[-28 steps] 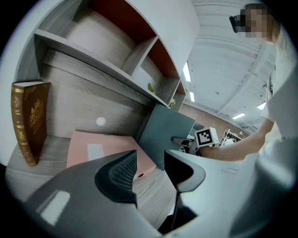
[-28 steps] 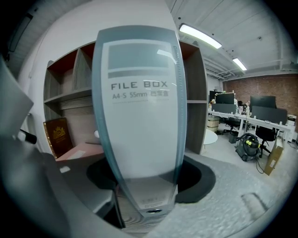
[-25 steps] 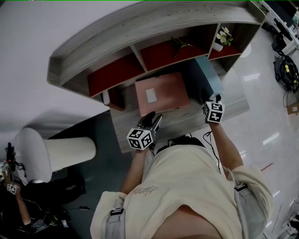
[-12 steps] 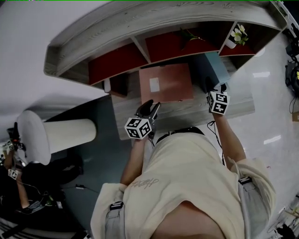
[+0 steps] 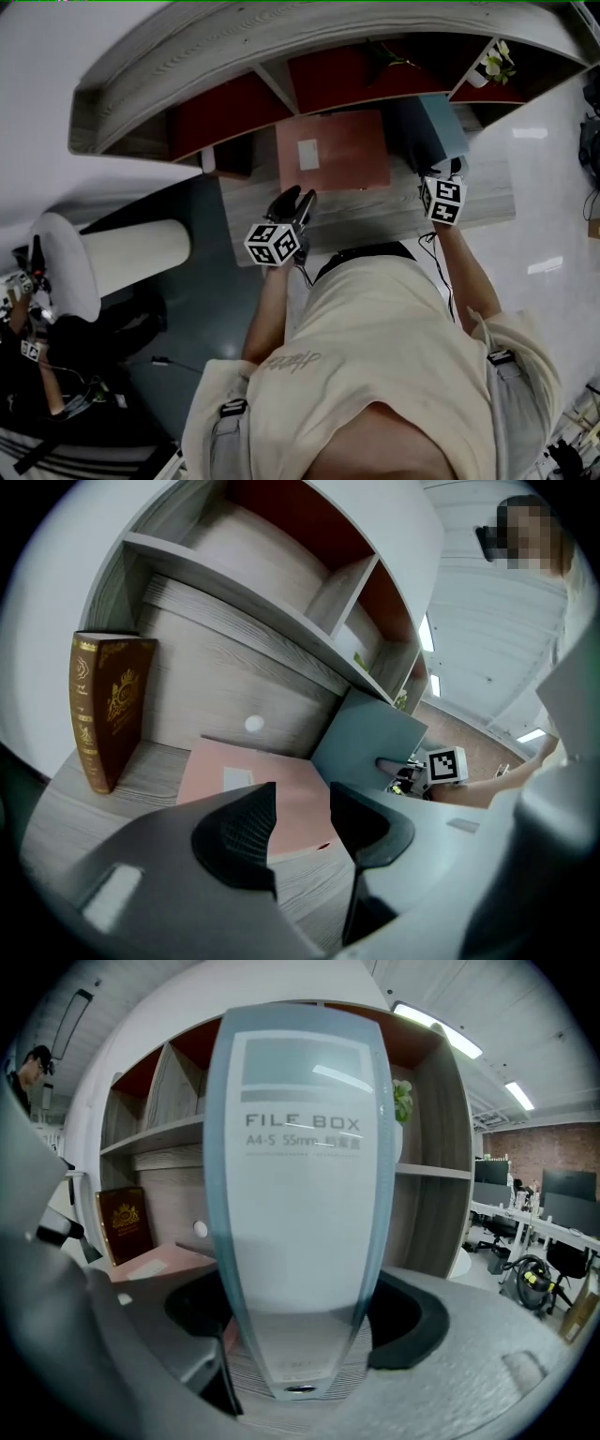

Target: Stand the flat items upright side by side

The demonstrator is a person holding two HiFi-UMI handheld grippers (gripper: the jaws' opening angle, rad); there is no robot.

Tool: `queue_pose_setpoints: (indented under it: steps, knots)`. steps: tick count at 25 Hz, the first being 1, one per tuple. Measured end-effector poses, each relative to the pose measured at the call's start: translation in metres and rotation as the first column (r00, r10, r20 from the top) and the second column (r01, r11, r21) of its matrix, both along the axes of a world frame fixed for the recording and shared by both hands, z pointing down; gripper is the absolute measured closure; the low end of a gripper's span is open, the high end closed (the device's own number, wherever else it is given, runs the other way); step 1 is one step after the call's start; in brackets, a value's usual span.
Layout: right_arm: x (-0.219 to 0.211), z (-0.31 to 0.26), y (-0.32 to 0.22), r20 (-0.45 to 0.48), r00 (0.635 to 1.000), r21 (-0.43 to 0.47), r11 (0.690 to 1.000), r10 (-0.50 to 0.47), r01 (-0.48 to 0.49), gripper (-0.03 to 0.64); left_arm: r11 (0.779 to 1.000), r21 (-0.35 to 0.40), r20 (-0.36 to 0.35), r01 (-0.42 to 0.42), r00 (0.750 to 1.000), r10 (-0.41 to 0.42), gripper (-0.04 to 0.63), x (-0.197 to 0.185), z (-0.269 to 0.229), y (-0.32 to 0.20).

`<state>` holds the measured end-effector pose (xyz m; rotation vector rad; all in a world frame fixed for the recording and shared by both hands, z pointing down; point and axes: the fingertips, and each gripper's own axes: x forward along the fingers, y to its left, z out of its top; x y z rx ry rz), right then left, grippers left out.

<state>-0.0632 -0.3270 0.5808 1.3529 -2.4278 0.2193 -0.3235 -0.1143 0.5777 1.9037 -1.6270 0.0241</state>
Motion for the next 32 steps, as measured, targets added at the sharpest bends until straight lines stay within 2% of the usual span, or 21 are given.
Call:
queue_pose_setpoints:
  steps: [1, 4, 8, 11, 15, 17, 20, 23, 25, 27, 32]
  knots:
    - [0.002, 0.002, 0.003, -0.011, 1.0, -0.005, 1.0, -0.005, 0.005, 0.199, 1.0, -0.007, -0.003, 0.008, 1.0, -0.008, 0.4, -0.003, 0.004, -0.002]
    - [0.006, 0.015, 0.023, -0.033, 0.999, -0.069, 0.997, -0.035, 0.032, 0.195, 0.998, -0.031, 0.014, 0.047, 0.999, -0.047, 0.397, -0.022, 0.019, -0.007]
    - [0.017, 0.054, 0.071, -0.021, 1.0, -0.245, 0.969, -0.019, 0.013, 0.195, 0.988, -0.084, 0.08, 0.129, 0.989, -0.122, 0.374, -0.06, 0.048, -0.006]
    - [0.013, 0.085, 0.108, -0.007, 1.0, -0.384, 0.923, -0.022, 0.017, 0.195, 0.977, -0.125, 0.09, 0.172, 0.983, -0.161, 0.352, -0.083, 0.069, -0.004]
    - [-0.022, 0.115, 0.14, 0.075, 0.991, -0.541, 0.83, -0.113, 0.135, 0.202, 0.969, -0.18, 0.066, 0.171, 0.985, -0.162, 0.33, -0.092, 0.092, -0.002]
    - [-0.043, 0.123, 0.134, 0.102, 0.986, -0.566, 0.807, -0.134, 0.168, 0.201, 0.967, -0.204, 0.061, 0.15, 0.988, -0.14, 0.331, -0.09, 0.1, -0.001]
    - [-0.071, 0.129, 0.118, 0.124, 0.981, -0.583, 0.789, -0.151, 0.196, 0.196, 0.961, -0.251, 0.036, 0.12, 0.993, -0.114, 0.327, -0.085, 0.116, 0.002]
    - [-0.092, 0.132, 0.104, 0.155, 0.976, -0.61, 0.763, -0.15, 0.214, 0.2, 0.959, -0.257, -0.007, 0.119, 0.992, -0.125, 0.327, -0.084, 0.125, 0.001]
    - [-0.102, 0.134, 0.099, 0.18, 0.972, -0.636, 0.737, -0.15, 0.231, 0.225, 0.957, -0.263, -0.042, 0.122, 0.99, -0.137, 0.331, -0.086, 0.13, 0.001]
    - [-0.108, 0.138, 0.1, 0.186, 0.97, -0.659, 0.711, -0.159, 0.243, 0.252, 0.956, -0.271, -0.041, 0.109, 0.991, -0.125, 0.337, -0.088, 0.133, 0.002]
    - [-0.105, 0.143, 0.105, 0.151, 0.974, -0.671, 0.706, -0.171, 0.228, 0.285, 0.96, -0.268, -0.069, 0.083, 0.992, -0.105, 0.371, -0.087, 0.137, 0.002]
